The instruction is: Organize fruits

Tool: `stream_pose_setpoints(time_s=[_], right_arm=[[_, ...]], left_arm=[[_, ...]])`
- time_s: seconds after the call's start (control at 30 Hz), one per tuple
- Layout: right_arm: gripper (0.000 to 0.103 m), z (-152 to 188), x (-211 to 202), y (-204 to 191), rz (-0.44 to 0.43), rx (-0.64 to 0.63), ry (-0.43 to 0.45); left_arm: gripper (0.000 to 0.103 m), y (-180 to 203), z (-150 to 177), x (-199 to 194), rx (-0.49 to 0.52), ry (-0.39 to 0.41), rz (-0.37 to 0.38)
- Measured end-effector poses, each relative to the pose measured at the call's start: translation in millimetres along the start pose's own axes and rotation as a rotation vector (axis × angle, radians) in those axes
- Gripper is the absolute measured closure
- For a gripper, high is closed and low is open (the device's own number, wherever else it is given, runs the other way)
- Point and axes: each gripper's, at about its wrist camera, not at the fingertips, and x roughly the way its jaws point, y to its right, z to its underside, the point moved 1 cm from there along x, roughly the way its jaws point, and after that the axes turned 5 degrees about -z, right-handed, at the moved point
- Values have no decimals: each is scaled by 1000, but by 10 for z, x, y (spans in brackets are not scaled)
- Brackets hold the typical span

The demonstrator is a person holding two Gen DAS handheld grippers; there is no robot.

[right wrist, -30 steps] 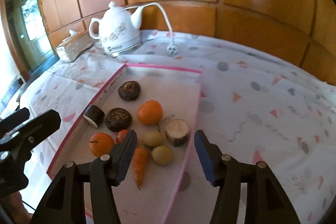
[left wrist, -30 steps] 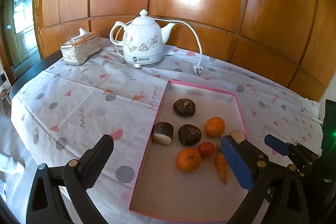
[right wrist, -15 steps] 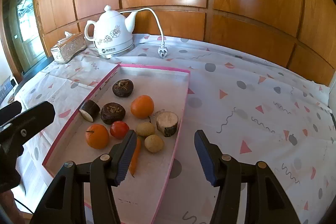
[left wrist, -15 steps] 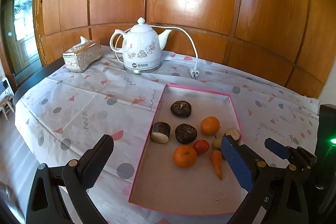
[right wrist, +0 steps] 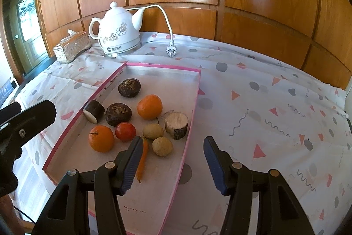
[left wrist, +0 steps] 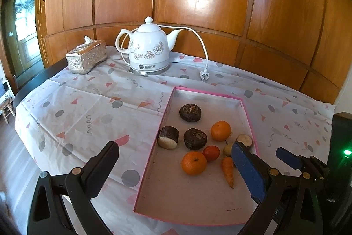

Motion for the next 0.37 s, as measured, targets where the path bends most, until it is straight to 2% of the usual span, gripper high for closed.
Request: stream_pose_setpoints(time_s=[0.2, 0.37], right_arm=[[45, 17, 31, 22, 2, 5, -3], [45, 18, 42, 49, 9, 13, -1]], left_arm=[[6, 35, 11, 20, 17, 9, -13], [5, 24, 2, 47, 1, -4, -16]])
